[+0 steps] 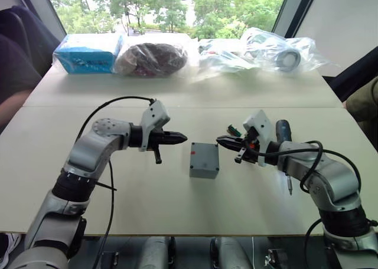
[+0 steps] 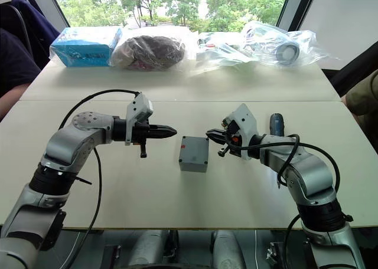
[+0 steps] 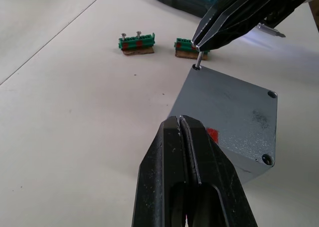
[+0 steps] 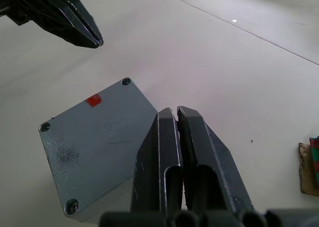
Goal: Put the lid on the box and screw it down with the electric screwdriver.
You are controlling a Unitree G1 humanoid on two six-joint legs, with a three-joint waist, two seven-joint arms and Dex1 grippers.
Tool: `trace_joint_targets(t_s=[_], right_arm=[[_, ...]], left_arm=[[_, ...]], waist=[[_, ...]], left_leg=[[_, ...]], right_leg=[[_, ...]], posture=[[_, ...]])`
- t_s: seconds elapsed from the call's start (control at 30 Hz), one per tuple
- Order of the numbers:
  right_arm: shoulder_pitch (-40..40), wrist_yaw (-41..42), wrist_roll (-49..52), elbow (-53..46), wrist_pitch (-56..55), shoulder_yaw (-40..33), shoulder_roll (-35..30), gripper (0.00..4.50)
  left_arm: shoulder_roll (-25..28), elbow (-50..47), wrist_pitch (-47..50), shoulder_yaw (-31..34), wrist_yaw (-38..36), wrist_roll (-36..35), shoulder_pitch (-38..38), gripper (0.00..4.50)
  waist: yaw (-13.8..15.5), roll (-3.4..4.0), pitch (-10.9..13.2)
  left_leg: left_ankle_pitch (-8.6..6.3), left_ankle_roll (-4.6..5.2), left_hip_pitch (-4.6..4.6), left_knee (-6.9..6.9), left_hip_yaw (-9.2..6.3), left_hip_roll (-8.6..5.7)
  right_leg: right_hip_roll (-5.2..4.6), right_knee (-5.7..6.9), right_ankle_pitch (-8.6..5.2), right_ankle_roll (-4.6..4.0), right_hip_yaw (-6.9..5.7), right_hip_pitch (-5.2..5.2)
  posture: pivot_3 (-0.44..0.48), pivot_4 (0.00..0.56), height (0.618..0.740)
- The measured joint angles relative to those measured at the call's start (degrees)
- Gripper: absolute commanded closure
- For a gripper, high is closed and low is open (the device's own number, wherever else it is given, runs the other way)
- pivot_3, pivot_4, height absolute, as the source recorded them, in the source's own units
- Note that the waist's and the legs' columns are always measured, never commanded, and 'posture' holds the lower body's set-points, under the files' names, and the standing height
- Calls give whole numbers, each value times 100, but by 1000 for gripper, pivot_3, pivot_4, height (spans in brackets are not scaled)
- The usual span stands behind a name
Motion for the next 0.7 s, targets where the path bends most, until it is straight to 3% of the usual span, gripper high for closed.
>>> trace_joint_targets(t_s=[0.67,0.7], right_arm=[[27,0,-275,158,-219,292,10,4432],[27,0,-277,160,-219,298,10,4052]], left_arm=[[-16,0,-35,-47,83,8,50,4500],[-23,0,-35,-47,92,8,52,4500]], waist=[[-1,0,0],[0,0,0]], left_leg=[[1,-1,0,0,0,0],[1,-1,0,0,0,0]], right_leg=[[0,0,0,0,0,0],[0,0,0,0,0,0]], posture=[[0,150,740],[0,150,740]])
